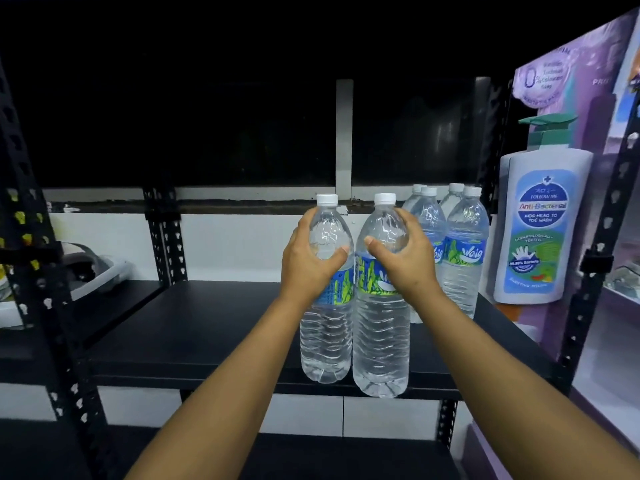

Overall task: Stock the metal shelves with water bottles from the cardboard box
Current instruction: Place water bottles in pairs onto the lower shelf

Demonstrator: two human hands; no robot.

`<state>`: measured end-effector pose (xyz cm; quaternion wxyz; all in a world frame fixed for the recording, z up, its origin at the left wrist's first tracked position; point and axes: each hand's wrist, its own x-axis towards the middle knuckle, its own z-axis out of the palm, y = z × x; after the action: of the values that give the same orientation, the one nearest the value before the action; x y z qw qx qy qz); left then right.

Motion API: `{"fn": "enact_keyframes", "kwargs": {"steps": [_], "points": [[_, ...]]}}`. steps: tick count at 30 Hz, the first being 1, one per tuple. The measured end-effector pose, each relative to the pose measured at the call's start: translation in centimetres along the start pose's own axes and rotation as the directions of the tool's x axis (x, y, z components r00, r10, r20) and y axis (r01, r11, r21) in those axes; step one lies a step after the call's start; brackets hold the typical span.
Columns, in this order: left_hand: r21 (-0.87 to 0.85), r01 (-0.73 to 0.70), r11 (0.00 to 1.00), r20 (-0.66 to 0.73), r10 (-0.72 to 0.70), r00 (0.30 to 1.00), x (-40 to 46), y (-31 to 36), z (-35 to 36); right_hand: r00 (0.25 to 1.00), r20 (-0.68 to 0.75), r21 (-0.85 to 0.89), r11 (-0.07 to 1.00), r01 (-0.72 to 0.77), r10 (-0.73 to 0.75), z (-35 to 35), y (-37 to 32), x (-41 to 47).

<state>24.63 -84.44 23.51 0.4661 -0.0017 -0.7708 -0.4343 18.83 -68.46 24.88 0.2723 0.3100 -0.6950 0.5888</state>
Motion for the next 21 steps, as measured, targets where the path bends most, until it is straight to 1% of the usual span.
{"fn": "enact_keyframes", "kwargs": {"steps": [5,9,13,17,21], "points": [[0.009,-0.008,1.000,-0.008,0.008,1.000,0.6,-0.7,0.4,1.000,0.005,-0.013,1.000,0.012,-0.011,0.3,0.7,0.9],[-0.001,-0.010,1.000,-0.015,0.010,1.000,0.9,-1.2,0.4,0.998,0.017,-0.084,0.994,0.064,-0.063,0.7,1.3,0.9],[-0.002,-0.015,1.000,0.016,0.015,1.000,0.8,-1.1,0.6,0.999,-0.021,-0.074,0.996,0.044,-0.046,0.7,2.0,1.0],[-0.028,0.000,1.000,0.009,0.000,1.000,0.9,-1.5,0.5,0.998,0.000,-0.064,0.996,0.058,-0.058,1.1,2.3,1.0],[-0.038,-0.014,0.999,0.029,0.015,0.999,0.9,-1.3,0.6,0.998,0.000,-0.048,0.997,0.058,-0.059,1.2,2.6,1.1]]}}
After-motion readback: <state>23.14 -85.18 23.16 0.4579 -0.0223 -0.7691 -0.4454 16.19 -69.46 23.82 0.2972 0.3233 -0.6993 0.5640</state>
